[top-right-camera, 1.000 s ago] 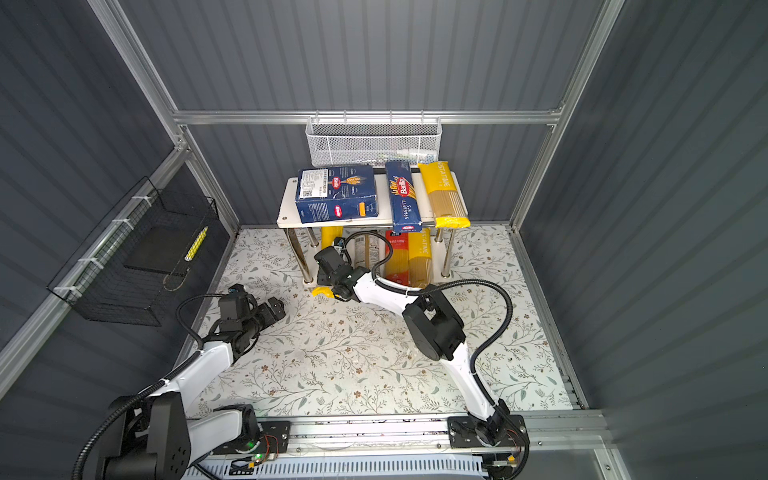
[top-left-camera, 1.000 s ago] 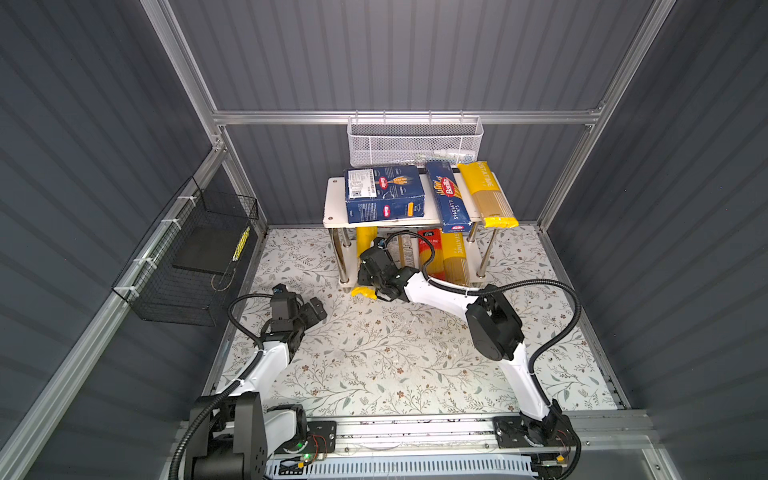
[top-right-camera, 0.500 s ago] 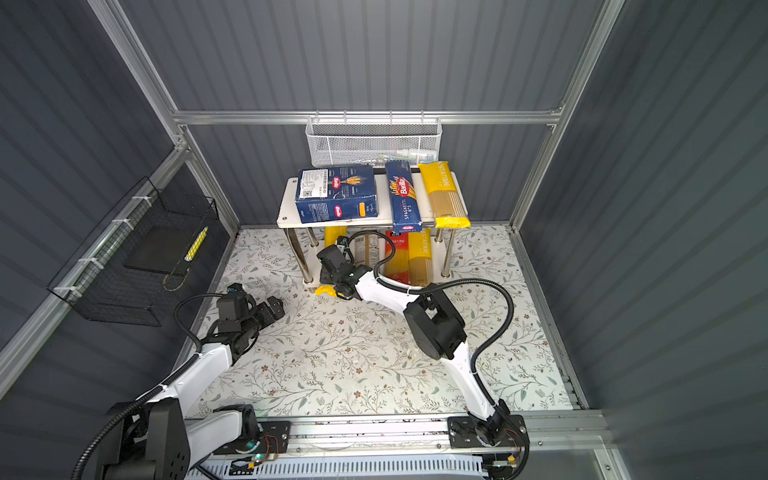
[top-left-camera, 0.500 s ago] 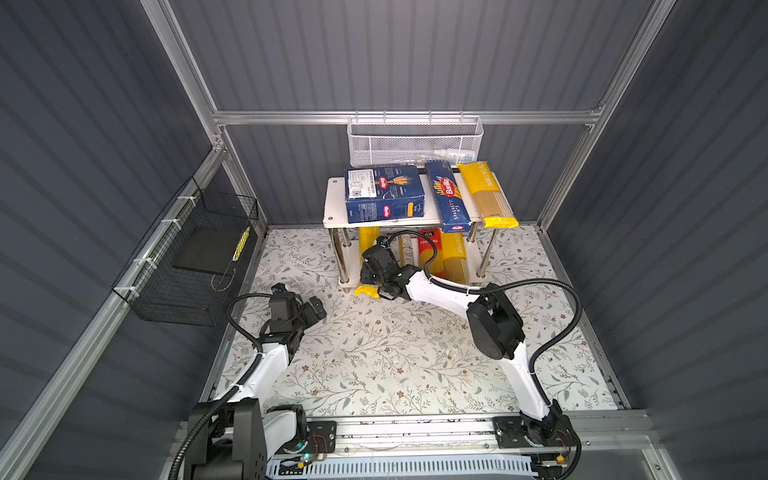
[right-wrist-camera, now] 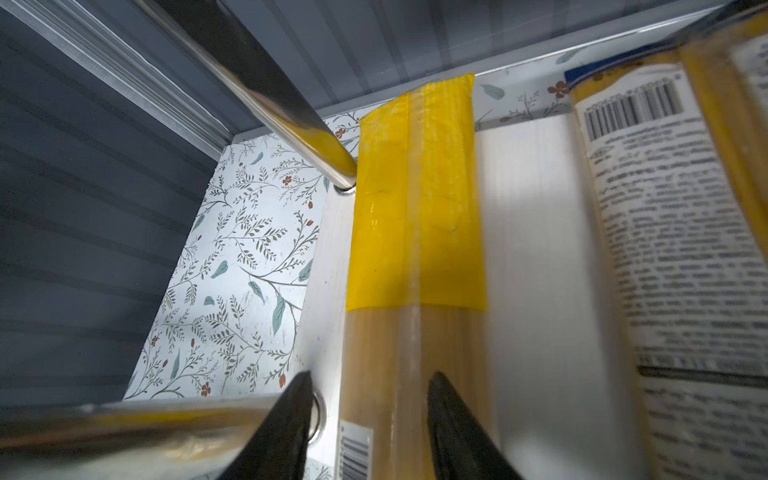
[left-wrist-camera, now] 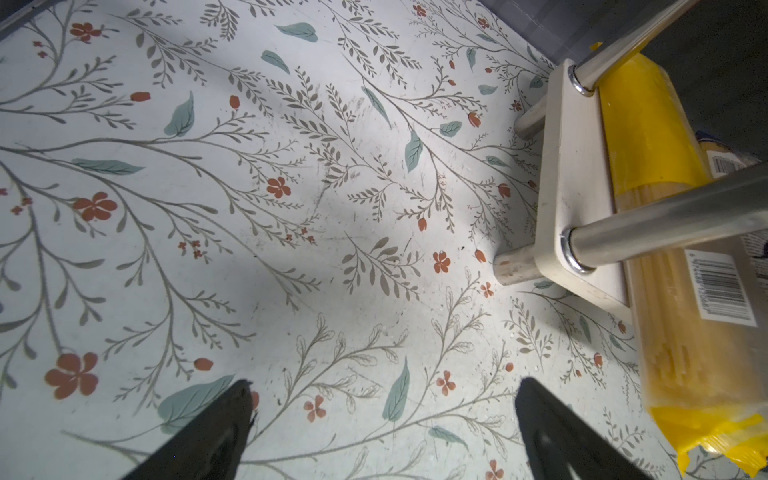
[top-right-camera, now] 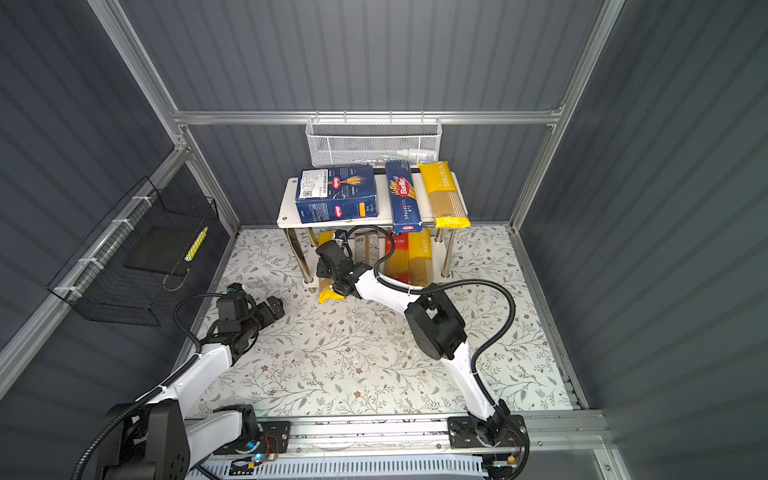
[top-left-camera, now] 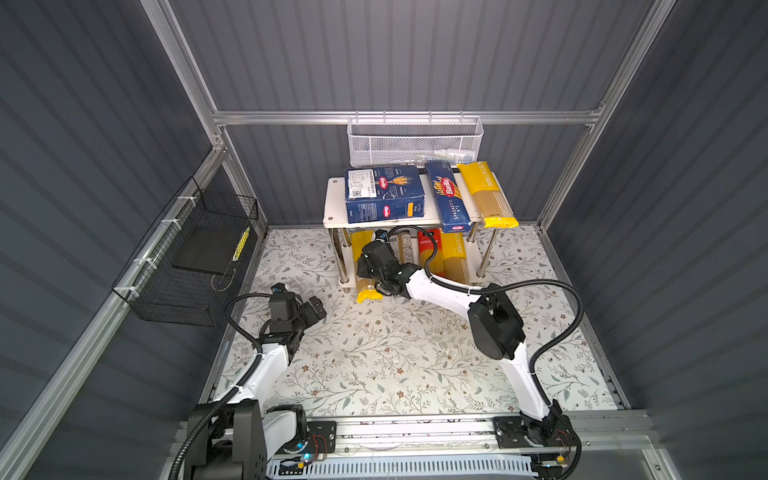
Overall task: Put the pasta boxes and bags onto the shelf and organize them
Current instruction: 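Stand the yellow-topped bag on the lower shelf beside the white-labelled bag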
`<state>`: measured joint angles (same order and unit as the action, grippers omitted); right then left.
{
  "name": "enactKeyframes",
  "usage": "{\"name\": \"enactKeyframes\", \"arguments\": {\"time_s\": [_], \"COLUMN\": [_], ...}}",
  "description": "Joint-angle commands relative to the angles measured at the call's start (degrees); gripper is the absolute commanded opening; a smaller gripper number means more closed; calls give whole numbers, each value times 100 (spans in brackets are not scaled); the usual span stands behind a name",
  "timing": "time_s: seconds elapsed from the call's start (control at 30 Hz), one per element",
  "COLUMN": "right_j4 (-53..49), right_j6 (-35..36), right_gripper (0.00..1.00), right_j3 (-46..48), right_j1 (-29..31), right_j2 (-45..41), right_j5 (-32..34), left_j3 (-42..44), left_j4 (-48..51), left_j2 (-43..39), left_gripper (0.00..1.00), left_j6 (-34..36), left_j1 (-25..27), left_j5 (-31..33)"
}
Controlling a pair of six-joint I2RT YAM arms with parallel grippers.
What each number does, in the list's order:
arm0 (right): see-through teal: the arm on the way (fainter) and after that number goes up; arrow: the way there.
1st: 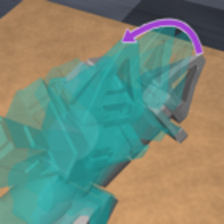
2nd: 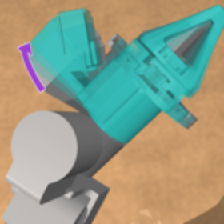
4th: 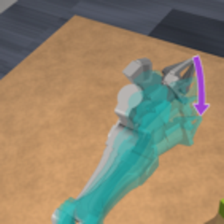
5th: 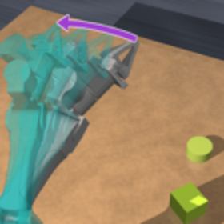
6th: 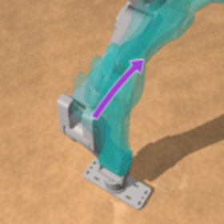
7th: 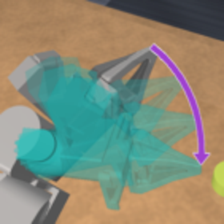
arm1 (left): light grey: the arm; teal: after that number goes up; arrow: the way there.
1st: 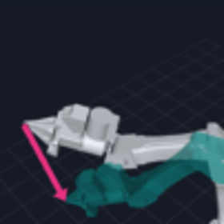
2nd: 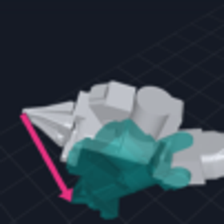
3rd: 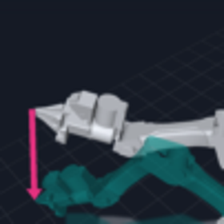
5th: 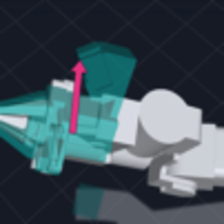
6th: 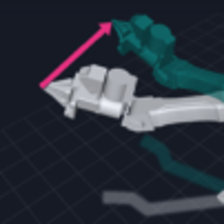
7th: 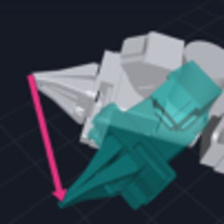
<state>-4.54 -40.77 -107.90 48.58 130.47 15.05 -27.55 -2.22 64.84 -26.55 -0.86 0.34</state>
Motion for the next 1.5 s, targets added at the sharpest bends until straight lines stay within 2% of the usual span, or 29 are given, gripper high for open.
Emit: {"name": "enactKeyframes", "arguments": {"time_s": [0.0,0.2,0.4,0.53,0.67,1.03,1.47], "right_j4": [-41,-101,-735,-660,-706,-541,-659], "right_j6": [163,401,678,787,782,881,1213], "right_gripper": [49,53,56,58,60,65,66], "right_j3": [165,1016,1837,2242,2147,2038,1220], "right_j1": [29,144,746,1039,1055,837,673], "right_j2": [-396,-1102,-1855,-2001,-1779,-1323,-661], "right_j5": [139,69,1,-702,-1421,-1641,-1569], "left_j3": [13,22,37,7,118,118,97], "left_j4": [115,108,88,124,21,34,7], "left_j2": [-97,-117,-94,-79,-198,-173,-61], "left_gripper": [100,100,100,100,100,100,100], "left_j6": [61,53,44,46,58,106,106], "left_j1": [-44,-45,-46,-46,-45,-45,-44], "left_j5": [-34,-34,-84,-88,-73,-34,-18]}}
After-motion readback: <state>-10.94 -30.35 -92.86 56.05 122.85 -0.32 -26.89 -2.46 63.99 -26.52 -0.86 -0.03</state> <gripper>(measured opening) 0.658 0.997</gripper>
